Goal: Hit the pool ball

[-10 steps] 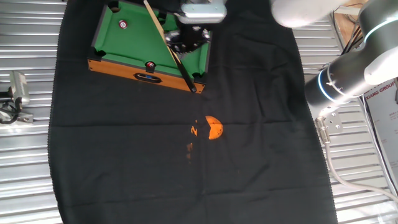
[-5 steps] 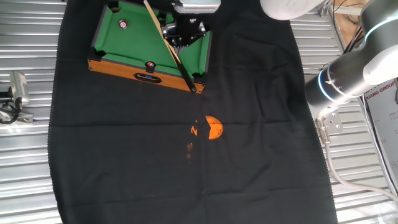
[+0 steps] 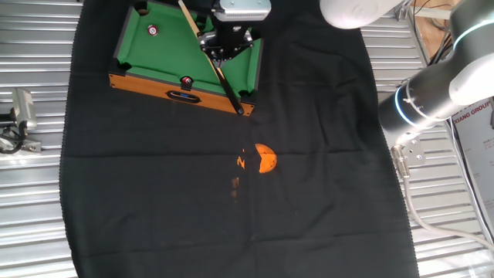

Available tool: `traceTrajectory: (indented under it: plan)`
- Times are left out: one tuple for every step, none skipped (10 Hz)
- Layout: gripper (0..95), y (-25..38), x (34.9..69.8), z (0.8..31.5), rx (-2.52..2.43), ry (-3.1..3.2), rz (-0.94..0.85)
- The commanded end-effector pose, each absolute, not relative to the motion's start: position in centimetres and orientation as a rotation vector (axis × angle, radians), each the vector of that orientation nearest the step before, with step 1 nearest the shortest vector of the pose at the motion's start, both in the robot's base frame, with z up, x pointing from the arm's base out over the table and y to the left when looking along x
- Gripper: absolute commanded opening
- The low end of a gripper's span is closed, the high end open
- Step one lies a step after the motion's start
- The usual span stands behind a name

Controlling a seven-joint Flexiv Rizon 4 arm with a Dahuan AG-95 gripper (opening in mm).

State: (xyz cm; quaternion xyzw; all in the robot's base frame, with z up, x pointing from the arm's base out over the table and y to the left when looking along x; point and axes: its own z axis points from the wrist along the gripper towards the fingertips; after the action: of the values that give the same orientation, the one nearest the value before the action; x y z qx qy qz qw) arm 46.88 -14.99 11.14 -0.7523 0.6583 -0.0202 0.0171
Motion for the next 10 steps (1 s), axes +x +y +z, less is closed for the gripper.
traceTrajectory:
  plan:
    - [0.0,-14.95,46.99,11.09,-2.34,2.041,-0.068]
    - [0.0,-14.95,47.0,11.04,-2.348,2.034,-0.069]
    - [0.0,-14.95,47.0,10.97,-2.352,2.03,-0.066]
    - [0.0,-14.95,47.01,10.94,-2.354,2.028,-0.067]
    - [0.0,-14.95,47.01,10.94,-2.356,2.025,-0.066]
    - [0.0,-14.95,47.01,10.94,-2.36,2.02,-0.066]
    - [0.0,-14.95,47.01,10.93,-2.366,2.011,-0.067]
    - [19.0,-14.95,47.01,10.93,-2.371,2.004,-0.069]
    - [19.0,-14.95,47.01,10.93,-2.378,1.993,-0.073]
    - [19.0,-14.95,47.01,10.9,-2.382,1.985,-0.076]
